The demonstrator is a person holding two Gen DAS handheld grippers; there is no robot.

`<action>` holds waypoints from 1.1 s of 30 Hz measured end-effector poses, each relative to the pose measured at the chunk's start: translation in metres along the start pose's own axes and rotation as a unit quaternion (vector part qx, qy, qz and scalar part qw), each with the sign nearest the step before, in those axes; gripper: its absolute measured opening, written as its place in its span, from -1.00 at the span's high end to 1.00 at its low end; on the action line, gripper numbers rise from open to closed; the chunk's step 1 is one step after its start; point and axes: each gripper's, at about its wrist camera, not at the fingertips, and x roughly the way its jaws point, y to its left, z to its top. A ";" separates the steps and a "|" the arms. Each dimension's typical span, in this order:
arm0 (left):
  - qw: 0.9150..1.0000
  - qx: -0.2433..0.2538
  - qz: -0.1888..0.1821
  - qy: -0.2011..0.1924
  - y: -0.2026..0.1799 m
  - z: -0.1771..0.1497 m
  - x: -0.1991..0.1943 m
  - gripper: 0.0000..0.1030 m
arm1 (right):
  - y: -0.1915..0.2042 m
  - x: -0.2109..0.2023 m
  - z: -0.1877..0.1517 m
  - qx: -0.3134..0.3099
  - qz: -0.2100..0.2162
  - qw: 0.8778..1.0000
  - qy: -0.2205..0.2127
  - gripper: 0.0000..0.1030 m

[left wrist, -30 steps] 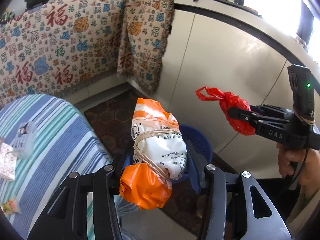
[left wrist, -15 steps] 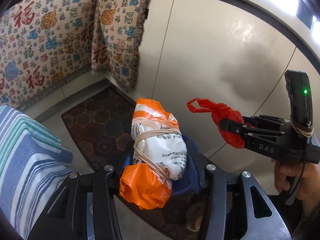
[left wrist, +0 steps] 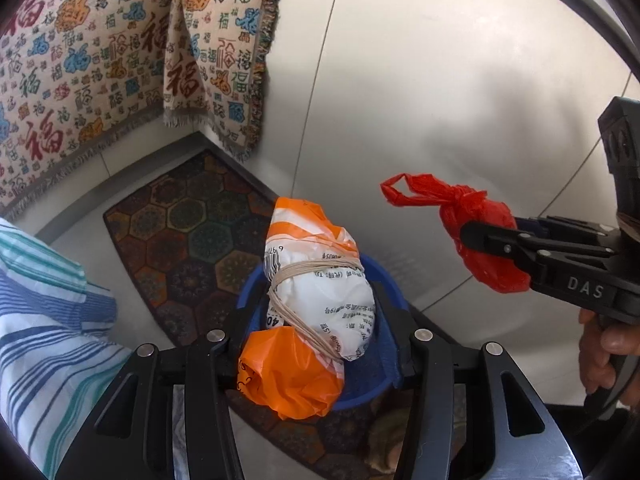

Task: Collect trash
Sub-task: 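Release the wrapped bag into the basket while the right tool drops the red bag, then move both open tools back over the table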

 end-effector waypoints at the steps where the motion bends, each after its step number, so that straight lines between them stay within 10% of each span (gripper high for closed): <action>1: 1.000 -0.001 0.000 0.002 -0.001 0.001 0.005 -0.01 | 0.000 0.002 0.001 0.002 0.000 1.000 0.002 0.32; 17: 1.000 -0.017 -0.006 -0.004 0.001 0.009 0.026 -0.48 | 0.002 0.000 0.008 0.016 0.014 1.000 -0.012 0.06; 33: 0.992 -0.053 0.083 -0.077 0.045 -0.056 -0.147 -0.55 | 0.110 -0.080 -0.003 -0.085 0.023 0.985 -0.151 0.05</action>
